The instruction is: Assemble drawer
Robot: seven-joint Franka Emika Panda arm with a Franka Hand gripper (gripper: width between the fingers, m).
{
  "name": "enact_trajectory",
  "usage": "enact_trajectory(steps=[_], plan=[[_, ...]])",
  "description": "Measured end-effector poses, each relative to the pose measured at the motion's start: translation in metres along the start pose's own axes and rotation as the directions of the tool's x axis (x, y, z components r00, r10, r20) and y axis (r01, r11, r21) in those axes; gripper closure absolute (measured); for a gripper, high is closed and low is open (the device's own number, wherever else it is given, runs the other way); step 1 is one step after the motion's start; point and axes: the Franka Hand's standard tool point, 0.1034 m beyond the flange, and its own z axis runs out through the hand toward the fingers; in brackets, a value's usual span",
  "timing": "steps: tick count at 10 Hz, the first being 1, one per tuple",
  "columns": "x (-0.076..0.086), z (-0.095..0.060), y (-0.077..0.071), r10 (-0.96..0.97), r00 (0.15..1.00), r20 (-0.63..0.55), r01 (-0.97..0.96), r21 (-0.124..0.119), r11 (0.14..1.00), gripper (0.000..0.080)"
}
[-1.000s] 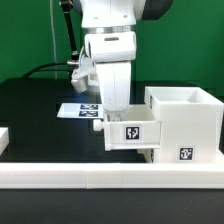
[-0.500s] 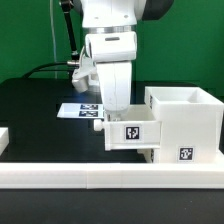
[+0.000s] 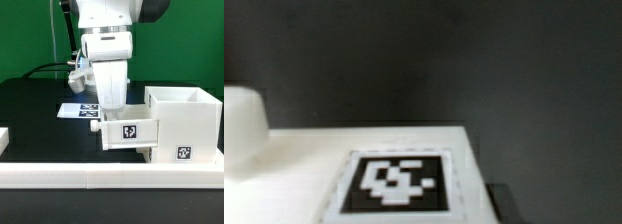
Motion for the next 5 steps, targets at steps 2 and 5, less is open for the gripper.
enact_trajectory(steps=[2,5], plan=[[0.0083,0.001,-0.0002,0.016,1.0,0.004,-0.016,0.0,1.0,0.0757],[0.0139,0.0023,-0.0011,0.092,0.996,0.013,-0.092,-0.003,0.996,0.0757]])
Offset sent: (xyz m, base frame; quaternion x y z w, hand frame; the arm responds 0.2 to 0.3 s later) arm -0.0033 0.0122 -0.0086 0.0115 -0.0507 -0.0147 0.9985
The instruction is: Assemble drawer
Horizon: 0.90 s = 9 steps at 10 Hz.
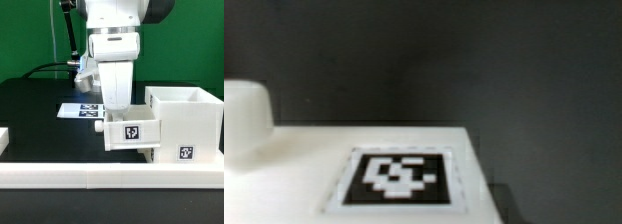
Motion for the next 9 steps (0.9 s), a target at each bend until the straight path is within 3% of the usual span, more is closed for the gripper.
enact_trajectory(steps=[5,7,8,9], plan=[[0.0001,0.0009,-0.0009,0.019,1.0,-0.003,-0.019,-0.008,1.0,0.0757],[-0.0007,0.0011,-0.0017,0.018,1.0,0.0,-0.018,0.004,1.0,0.0757],[-0.0023,0.0009,-0.0031,0.019,1.0,0.007,-0.019,0.031,0.999,0.0757],[-0.0039,0.0,-0.0024,0.02,1.0,0.01,-0.02,0.043,0.999,0.0757]])
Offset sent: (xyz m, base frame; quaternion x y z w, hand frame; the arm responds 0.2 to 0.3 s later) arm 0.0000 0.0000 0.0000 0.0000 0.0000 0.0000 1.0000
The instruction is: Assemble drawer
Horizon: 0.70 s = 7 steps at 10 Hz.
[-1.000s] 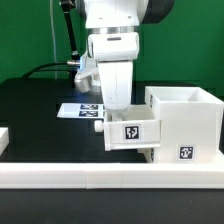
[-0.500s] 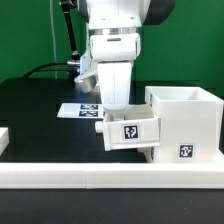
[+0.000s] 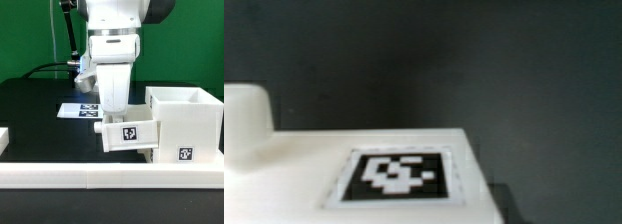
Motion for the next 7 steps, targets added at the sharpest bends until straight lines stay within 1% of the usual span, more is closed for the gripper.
enact_trajectory(steps=[1,2,6,7], plan=[[-0.003,-0.001,0.0,0.003,1.0,0.002,-0.003,0.004,1.0,0.0757],[-0.004,-0.001,-0.001,0.002,1.0,0.006,-0.002,0.023,1.0,0.0757],[0.007,0.0,-0.001,-0.016,1.0,0.002,0.016,0.019,1.0,0.0757],[0.007,0.0,-0.001,-0.022,1.0,0.002,0.022,0.016,1.0,0.0757]])
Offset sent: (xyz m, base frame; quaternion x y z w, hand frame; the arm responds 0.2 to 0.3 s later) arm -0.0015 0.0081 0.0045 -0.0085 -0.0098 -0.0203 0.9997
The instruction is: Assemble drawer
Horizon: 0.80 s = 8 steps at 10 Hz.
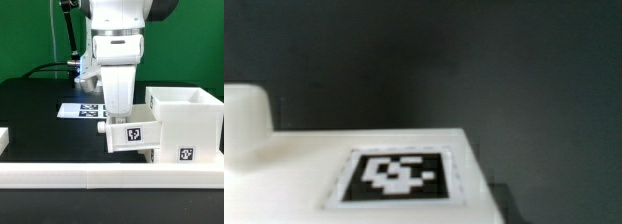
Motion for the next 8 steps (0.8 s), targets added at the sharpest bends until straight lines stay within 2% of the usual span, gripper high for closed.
enact_trajectory(steps=[3,8], plan=[[-0.0072,0.0009,-0.0001,-0.005,1.0,-0.003,0.005,0.002,1.0,0.0757],[0.0007,0.0015,0.0013,-0.025,1.0,0.009,0.025,-0.002,1.0,0.0757]])
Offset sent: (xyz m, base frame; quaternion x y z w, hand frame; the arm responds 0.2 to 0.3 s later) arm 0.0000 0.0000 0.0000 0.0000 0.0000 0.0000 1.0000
